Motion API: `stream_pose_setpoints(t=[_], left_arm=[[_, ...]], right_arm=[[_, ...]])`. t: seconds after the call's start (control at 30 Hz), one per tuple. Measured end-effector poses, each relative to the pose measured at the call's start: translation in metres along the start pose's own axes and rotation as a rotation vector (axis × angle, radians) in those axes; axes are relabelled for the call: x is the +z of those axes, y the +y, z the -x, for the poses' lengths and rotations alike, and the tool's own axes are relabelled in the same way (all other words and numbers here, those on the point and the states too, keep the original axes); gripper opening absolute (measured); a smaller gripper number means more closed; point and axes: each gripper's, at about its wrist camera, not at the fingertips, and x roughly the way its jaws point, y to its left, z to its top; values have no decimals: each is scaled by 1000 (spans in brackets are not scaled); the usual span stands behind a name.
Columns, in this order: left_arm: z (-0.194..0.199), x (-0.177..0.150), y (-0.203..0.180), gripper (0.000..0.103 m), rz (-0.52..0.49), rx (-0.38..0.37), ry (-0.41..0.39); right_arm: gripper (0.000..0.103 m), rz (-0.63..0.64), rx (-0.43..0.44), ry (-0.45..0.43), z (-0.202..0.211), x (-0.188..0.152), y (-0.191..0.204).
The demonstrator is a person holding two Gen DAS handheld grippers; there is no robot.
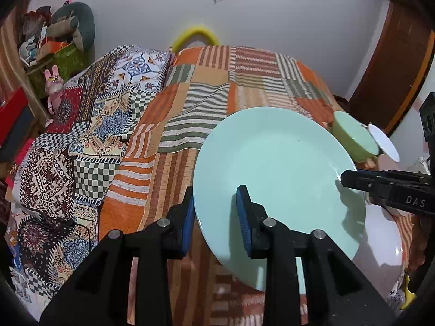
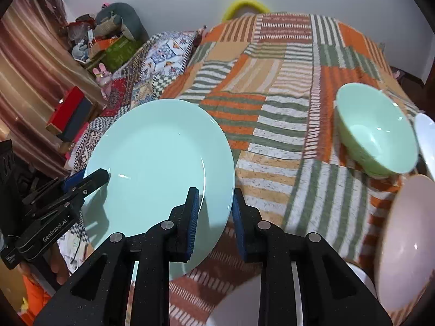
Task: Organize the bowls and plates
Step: 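Lift and carry the green plate toward the white plate with both tools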
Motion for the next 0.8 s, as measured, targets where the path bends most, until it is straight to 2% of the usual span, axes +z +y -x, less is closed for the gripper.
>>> stream_pose_setpoints(t=[0.33,0.8], left_arm=[[44,-18,-31,30,-21,-42,-21],[62,-53,-83,30,-68,-107,21]], right_arm=[[22,-11,-6,-81,49,-26,-6],[22,-103,-23,-131,90,-75,-37]])
